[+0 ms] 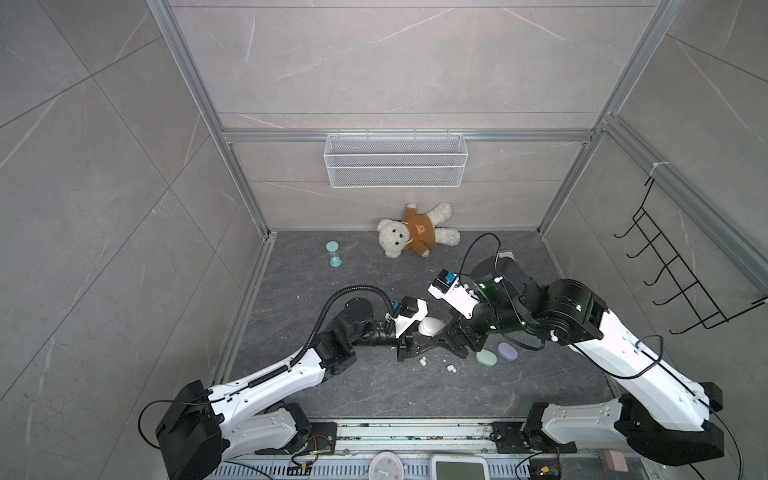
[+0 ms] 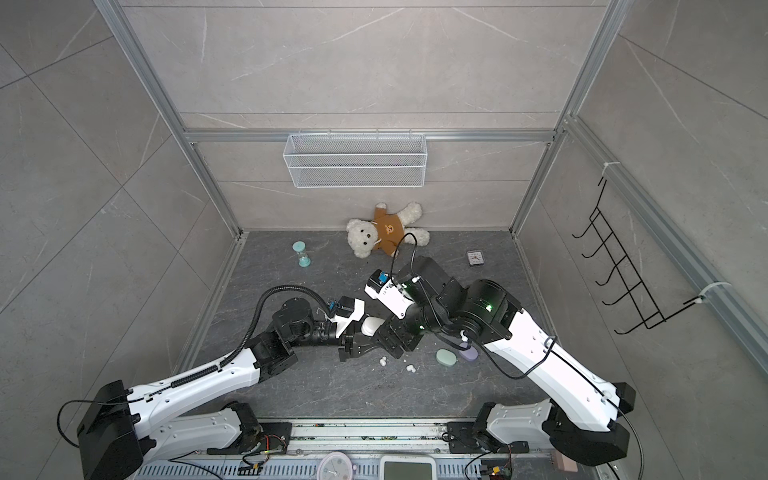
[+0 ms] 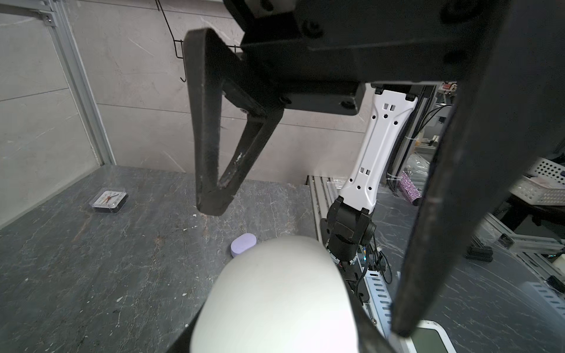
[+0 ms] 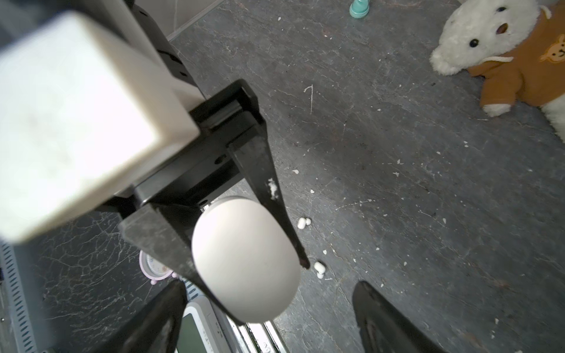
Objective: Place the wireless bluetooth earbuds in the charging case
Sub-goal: 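Move the right gripper down toward the white earbuds on the table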
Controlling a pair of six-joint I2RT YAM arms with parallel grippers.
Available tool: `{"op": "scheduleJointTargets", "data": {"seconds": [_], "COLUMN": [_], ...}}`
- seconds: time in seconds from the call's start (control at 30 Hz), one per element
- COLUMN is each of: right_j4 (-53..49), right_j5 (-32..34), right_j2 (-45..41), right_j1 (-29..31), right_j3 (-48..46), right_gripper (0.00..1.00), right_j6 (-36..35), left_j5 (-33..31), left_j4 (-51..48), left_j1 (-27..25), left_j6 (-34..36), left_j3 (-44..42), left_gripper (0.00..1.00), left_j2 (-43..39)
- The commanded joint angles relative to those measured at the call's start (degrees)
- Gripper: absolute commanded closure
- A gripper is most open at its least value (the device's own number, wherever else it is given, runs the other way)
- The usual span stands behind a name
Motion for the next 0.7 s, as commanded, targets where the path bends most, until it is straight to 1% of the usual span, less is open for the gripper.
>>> {"op": "scheduleJointTargets", "data": {"seconds": [0.0,0.2,0.43,0.67], "right_j4": [-1.3,-0.9,-1.7,-2.0], "right_j5": [3.9,9.1,13.7,17.0], "right_j2": [0.7,0.2,0.7,1.6], "right_j1": [0.3,0.3,0.3,0.1], "right_j3": [-0.6,0.7,4.0,6.4], "right_gripper": [0.12,0.12,0.12,0.11], "right_j6": [-1.0,0.4,1.4,2.7], "left_j5": [1.4,1.8,2.3,2.5], "left_j4": [3.4,3.1,3.0,2.7], "left_j1": [-0.1,-0.1,-0.1,-0.1], "left_j6": [-1.3,-1.2,-1.3,-1.3], "left_j3": [0.4,0.3,0.2,0.2], "left_gripper": [0.78,0.79,0.80,0.80], "left_j2": [-1.4,-1.7,-1.9,-2.4]}}
